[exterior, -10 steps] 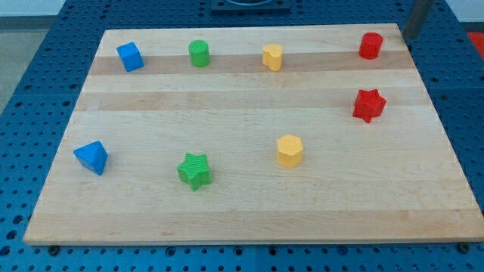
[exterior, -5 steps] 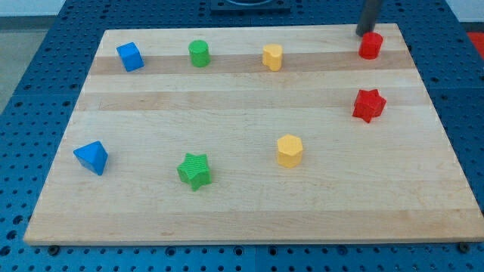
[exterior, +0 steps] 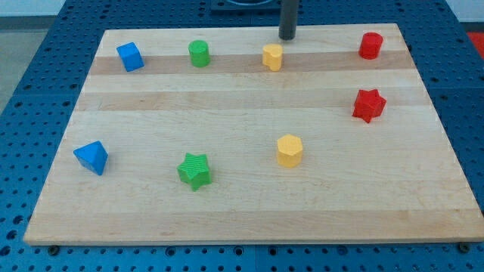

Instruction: Move green circle slightly down

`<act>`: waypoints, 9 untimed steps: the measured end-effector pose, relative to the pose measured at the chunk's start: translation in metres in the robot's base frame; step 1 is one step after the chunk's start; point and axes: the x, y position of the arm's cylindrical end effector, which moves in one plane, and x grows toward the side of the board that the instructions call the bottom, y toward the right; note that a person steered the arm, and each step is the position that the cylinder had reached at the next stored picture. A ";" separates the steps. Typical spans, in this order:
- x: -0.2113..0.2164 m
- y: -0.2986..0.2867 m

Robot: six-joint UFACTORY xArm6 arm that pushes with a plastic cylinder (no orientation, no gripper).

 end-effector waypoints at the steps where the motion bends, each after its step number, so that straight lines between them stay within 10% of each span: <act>1: 0.000 -0.028; 7: -0.006 -0.148; 9: 0.081 -0.142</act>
